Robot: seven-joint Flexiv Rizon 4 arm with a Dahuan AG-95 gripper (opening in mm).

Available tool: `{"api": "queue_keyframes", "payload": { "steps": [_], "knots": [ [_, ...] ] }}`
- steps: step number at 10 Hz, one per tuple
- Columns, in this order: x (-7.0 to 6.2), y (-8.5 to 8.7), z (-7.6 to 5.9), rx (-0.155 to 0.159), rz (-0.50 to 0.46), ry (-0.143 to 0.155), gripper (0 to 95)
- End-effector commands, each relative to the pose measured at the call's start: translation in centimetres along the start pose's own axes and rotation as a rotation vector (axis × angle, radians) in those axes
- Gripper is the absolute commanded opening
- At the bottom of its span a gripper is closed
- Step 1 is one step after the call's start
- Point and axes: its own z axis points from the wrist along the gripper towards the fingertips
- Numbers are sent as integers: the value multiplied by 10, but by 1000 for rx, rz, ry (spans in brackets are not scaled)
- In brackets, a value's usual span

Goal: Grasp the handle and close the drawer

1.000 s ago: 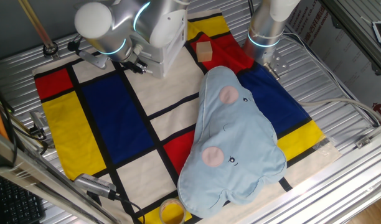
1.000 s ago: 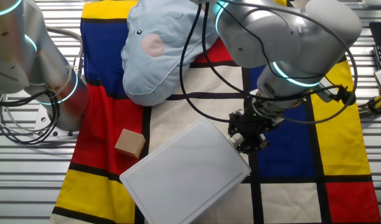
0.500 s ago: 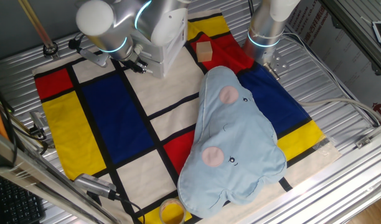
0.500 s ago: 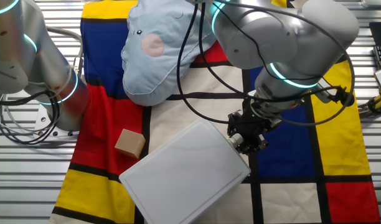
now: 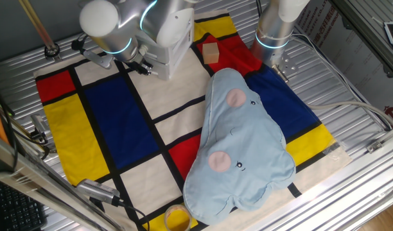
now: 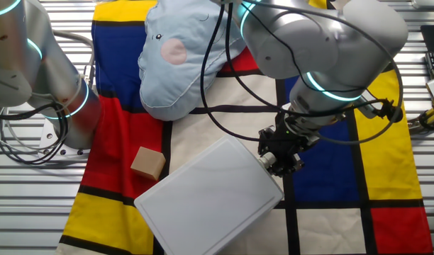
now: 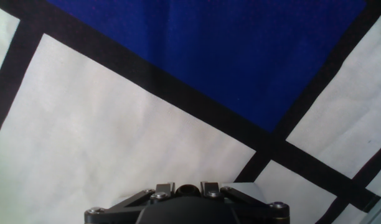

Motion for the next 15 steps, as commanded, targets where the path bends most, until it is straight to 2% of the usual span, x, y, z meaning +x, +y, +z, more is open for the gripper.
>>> {"api": "queue_keyframes", "payload": {
  "steps": [1, 13, 14, 15],
  "knots": [
    [2, 0, 0, 1, 1, -5, 0],
    [6, 3, 4, 12, -10, -20, 0],
    [6, 3, 4, 8, -5, -17, 190],
    [6, 3, 4, 0, -1, -17, 190]
  ]
}}
